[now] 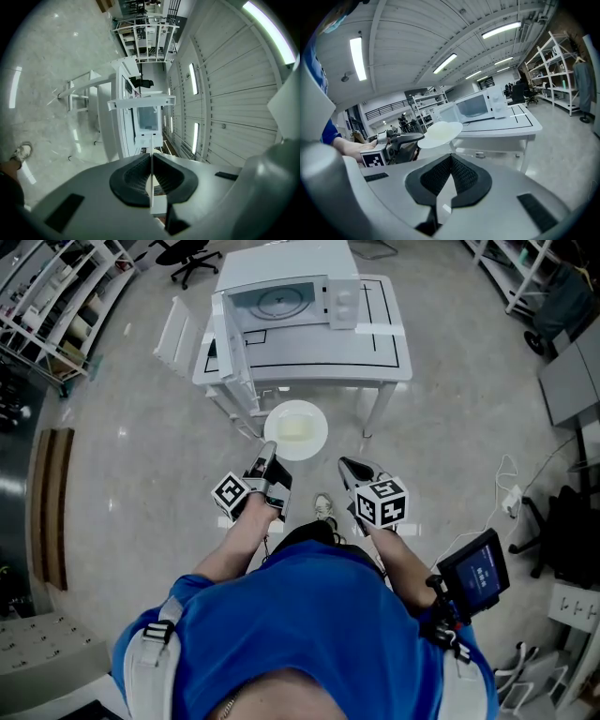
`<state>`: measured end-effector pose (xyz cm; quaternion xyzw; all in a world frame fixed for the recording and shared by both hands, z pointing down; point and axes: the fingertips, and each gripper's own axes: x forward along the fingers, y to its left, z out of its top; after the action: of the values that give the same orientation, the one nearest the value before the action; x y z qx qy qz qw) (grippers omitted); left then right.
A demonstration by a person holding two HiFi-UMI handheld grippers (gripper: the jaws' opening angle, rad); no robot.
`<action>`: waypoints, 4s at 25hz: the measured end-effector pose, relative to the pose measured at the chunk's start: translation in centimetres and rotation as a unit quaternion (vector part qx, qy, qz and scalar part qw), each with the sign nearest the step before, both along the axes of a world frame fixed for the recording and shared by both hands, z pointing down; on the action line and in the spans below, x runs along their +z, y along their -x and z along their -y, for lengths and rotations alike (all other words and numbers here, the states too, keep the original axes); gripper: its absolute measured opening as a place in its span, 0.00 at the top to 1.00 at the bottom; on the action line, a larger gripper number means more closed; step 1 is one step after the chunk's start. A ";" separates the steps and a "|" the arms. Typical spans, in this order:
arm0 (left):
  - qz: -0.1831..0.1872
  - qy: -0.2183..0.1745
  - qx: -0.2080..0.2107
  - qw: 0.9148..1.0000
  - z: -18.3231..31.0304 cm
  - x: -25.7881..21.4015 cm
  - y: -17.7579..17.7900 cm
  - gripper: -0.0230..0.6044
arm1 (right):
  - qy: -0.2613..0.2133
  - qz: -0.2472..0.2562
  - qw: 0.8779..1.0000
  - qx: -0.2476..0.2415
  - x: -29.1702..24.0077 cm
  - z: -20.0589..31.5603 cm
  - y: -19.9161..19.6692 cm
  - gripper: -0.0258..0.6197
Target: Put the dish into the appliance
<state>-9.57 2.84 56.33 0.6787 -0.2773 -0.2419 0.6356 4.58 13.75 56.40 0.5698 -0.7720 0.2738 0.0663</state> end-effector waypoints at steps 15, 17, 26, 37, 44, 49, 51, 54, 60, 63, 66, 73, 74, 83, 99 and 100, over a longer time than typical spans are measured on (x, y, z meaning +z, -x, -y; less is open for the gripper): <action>-0.018 0.012 -0.043 0.999 10.0 0.9 -7.0 0.93 | 0.015 -0.024 0.999 -0.042 -0.4 11.0 -7.3 0.96; -0.022 0.014 -0.050 0.998 10.9 0.8 -7.3 0.93 | 0.015 -0.026 0.998 -0.048 -0.5 12.3 -7.5 0.96; -0.023 0.023 -0.069 0.997 13.0 1.5 -7.9 0.93 | 0.021 -0.027 0.998 -0.061 -0.3 15.8 -8.9 0.96; -0.017 0.021 -0.124 0.992 15.2 2.6 -8.7 0.93 | 0.018 -0.020 0.993 -0.119 0.3 20.6 -10.5 0.96; -0.020 0.012 -0.178 0.984 17.4 1.8 -11.0 0.93 | 0.005 -0.025 0.984 -0.175 -0.6 24.8 -13.1 0.96; -0.020 0.005 -0.208 0.978 18.8 1.3 -12.4 0.93 | 0.001 -0.023 0.979 -0.200 -0.8 26.8 -14.8 0.96; -0.017 0.006 -0.220 0.975 19.1 1.4 -12.8 0.93 | 0.001 -0.021 0.977 -0.210 -0.8 27.3 -15.5 0.96; -0.011 0.007 -0.237 0.971 19.8 1.5 -13.4 0.93 | -0.001 -0.017 0.975 -0.223 -0.7 28.0 -16.5 0.96; -0.009 0.001 -0.274 0.962 21.3 1.3 -14.3 0.93 | -0.001 -0.014 0.968 -0.252 -0.3 29.5 -18.1 0.96; -0.003 0.003 -0.291 0.957 21.9 1.6 -14.5 0.93 | 0.002 -0.009 0.965 -0.263 -0.1 29.8 -18.8 0.96; 0.000 0.004 -0.301 0.954 22.9 1.6 -15.0 0.93 | 0.006 -0.004 0.962 -0.272 0.3 30.4 -19.1 0.96; 0.009 0.013 -0.313 0.950 26.5 2.3 -14.8 0.93 | 0.014 -0.003 0.959 -0.285 1.1 32.6 -18.3 0.96; 0.009 0.014 -0.314 0.949 27.2 2.4 -14.7 0.93 | 0.013 -0.006 0.958 -0.285 1.1 33.1 -18.2 0.96; 0.014 0.023 -0.313 0.949 34.0 4.0 -14.3 0.93 | 0.017 -0.027 0.956 -0.293 1.8 37.7 -17.1 0.96; 0.028 0.049 -0.310 0.949 40.6 6.8 -14.0 0.93 | 0.022 -0.035 0.958 -0.284 2.1 41.7 -16.8 0.96; 0.030 0.051 -0.310 0.949 40.8 6.8 -14.0 0.93 | 0.023 -0.035 0.958 -0.283 2.1 41.8 -16.9 0.96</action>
<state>4.42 -37.98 63.18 0.5329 -0.5049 -0.3925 0.5541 21.46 -28.03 58.46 0.3360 -0.8923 0.2412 0.1807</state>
